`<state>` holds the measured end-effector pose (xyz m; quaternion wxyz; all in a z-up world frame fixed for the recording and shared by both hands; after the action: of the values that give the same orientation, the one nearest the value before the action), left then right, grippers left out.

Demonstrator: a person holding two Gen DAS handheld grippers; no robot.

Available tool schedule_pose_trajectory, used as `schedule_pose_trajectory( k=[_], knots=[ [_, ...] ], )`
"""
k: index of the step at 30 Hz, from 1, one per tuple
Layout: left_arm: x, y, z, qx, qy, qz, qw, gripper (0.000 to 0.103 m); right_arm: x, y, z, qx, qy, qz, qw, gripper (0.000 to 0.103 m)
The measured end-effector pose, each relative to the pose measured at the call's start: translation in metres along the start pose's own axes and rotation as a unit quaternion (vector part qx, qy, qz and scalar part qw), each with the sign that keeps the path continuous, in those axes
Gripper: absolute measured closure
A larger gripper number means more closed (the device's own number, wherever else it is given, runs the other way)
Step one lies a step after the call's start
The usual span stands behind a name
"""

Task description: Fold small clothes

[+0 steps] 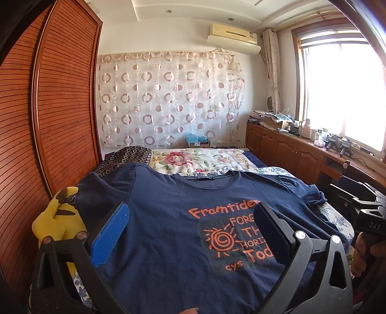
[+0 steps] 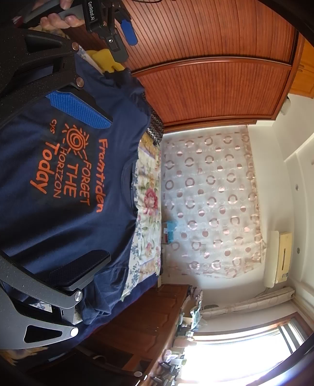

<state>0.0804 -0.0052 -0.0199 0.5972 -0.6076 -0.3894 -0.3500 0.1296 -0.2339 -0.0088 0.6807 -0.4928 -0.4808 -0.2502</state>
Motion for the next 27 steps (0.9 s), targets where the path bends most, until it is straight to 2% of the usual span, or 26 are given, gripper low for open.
schedule_pose_trajectory(
  k=[27],
  knots=[
    [0.0,-0.0009,-0.0015,0.0,0.0,0.0,1.0,0.0,-0.0003,-0.0002,-0.001,0.0,0.0,-0.002,1.0,0.001]
  ],
)
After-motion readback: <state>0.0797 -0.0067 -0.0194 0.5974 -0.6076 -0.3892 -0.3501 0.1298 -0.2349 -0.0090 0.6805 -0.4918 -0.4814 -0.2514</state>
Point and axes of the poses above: each gripper's, at about its wrist camera, not at the fingertips, and y roughly the way its jaws point, z to its left, x to its top, the point moved 10 cm from there along y, roughly the way its jaws point, and after that the axes turned 5 degrees about z, right-handed, at the moved point
